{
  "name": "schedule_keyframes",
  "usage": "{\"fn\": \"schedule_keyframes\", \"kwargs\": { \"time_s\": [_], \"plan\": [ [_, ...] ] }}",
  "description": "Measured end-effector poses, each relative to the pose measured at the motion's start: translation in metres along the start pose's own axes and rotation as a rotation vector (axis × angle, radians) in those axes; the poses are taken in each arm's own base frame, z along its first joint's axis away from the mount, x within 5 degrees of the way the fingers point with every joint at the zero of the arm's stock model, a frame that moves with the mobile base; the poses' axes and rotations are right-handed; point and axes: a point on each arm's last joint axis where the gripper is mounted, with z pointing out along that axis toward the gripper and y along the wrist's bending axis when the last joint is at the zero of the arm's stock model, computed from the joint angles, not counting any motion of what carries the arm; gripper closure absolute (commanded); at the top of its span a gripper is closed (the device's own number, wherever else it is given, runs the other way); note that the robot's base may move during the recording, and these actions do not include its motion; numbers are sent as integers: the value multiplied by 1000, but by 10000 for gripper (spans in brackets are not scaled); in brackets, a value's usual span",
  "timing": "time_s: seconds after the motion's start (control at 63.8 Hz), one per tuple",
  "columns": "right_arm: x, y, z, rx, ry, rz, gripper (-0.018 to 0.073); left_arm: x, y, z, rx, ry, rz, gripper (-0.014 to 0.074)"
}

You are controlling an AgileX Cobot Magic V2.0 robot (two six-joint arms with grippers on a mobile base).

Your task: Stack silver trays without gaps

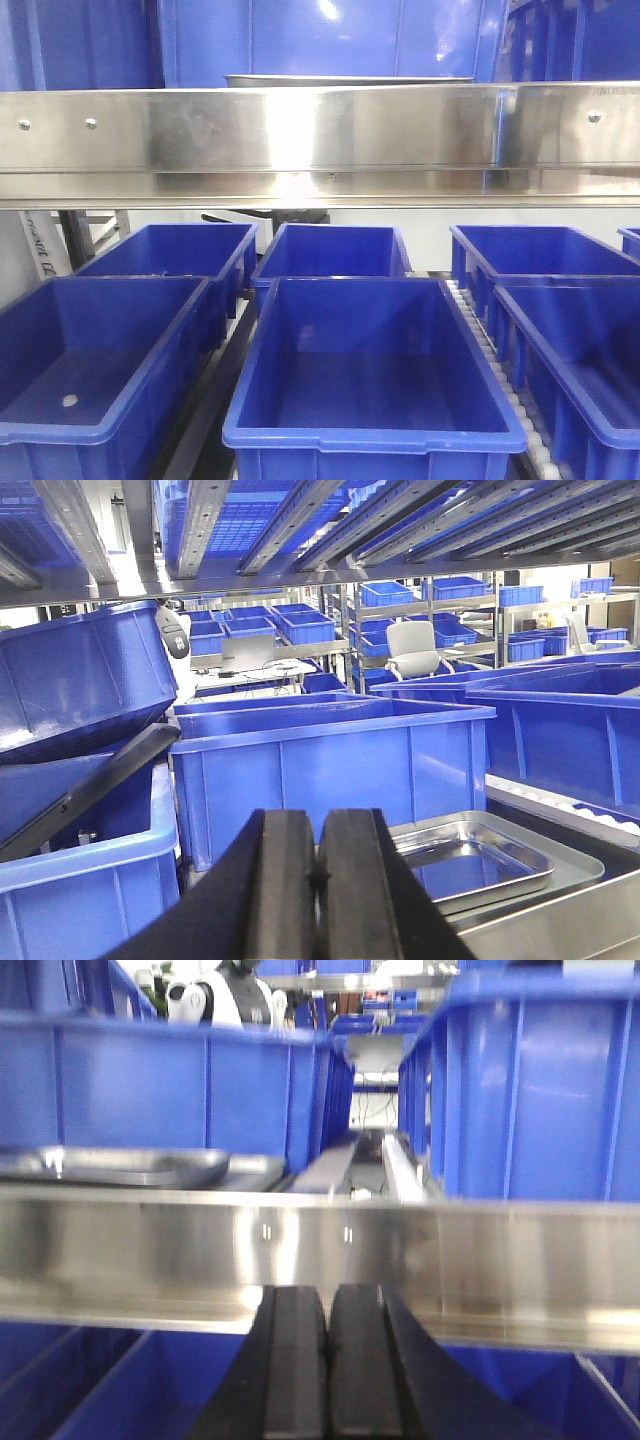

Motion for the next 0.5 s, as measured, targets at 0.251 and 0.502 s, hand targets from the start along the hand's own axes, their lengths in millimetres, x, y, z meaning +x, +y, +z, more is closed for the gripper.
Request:
{"fn": "schedule_keyframes", "kwargs": {
  "time_s": [0.251, 0.502],
  "plan": [
    [8, 0, 0, 1, 12, 0, 648, 0, 0, 0, 0, 0, 0, 602],
    [8, 0, 0, 2, 8, 0, 648, 0, 0, 0, 0, 0, 0, 602]
  ]
}}
